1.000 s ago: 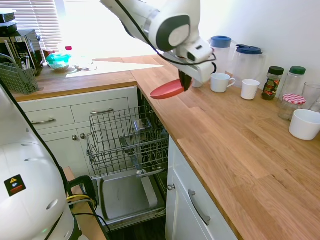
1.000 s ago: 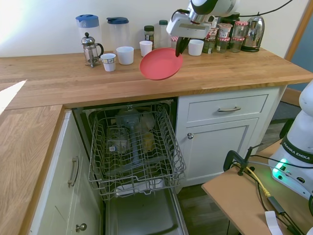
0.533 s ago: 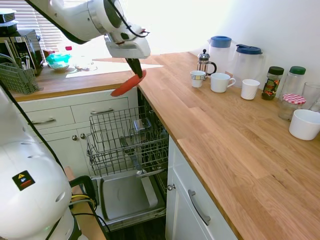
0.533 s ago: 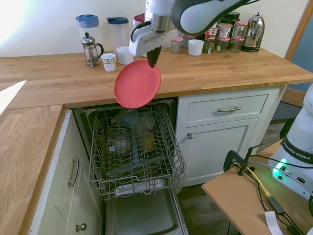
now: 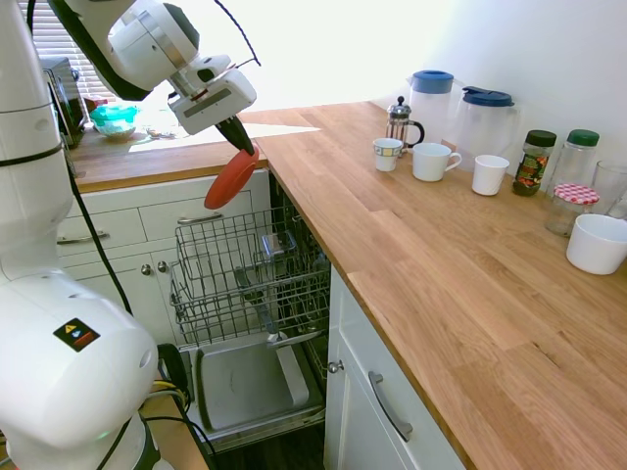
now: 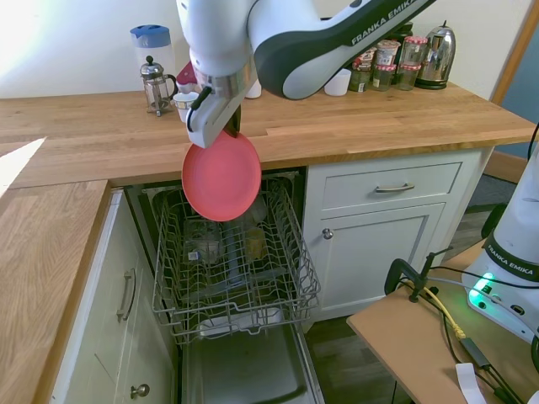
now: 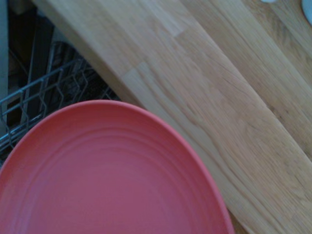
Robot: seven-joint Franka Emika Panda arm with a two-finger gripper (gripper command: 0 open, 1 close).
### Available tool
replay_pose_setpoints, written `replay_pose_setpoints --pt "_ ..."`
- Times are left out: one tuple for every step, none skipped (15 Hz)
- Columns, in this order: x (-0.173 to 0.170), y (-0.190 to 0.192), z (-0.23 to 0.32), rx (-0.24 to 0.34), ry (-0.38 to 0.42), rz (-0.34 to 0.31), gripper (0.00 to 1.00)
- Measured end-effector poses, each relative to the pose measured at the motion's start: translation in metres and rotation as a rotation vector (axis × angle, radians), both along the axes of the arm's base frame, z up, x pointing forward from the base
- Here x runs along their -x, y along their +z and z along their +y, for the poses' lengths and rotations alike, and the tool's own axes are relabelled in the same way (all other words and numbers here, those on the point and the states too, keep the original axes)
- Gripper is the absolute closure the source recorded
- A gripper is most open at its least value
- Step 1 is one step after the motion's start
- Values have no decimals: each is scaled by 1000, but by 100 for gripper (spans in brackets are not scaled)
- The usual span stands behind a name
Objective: Put the plate in the dishwasher
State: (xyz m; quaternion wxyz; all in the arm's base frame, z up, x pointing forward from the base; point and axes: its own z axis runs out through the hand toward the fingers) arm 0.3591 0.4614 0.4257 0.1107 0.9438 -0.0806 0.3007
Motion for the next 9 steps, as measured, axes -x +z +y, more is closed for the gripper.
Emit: replay_pose_setpoints --pt "10 -1 8 35 40 -28 100" --pt "17 -1 12 75 77 -56 100" --pt "21 -2 15 121 113 -86 100" --pt "20 -8 16 167 144 -116 100" --pt "16 -22 17 211 180 -141 100" --pt "11 -42 18 259 220 -163 100" --pt "7 -66 17 295 254 -174 100" --pt "5 -89 15 321 284 -176 100" --pt "6 -107 14 334 312 -167 100"
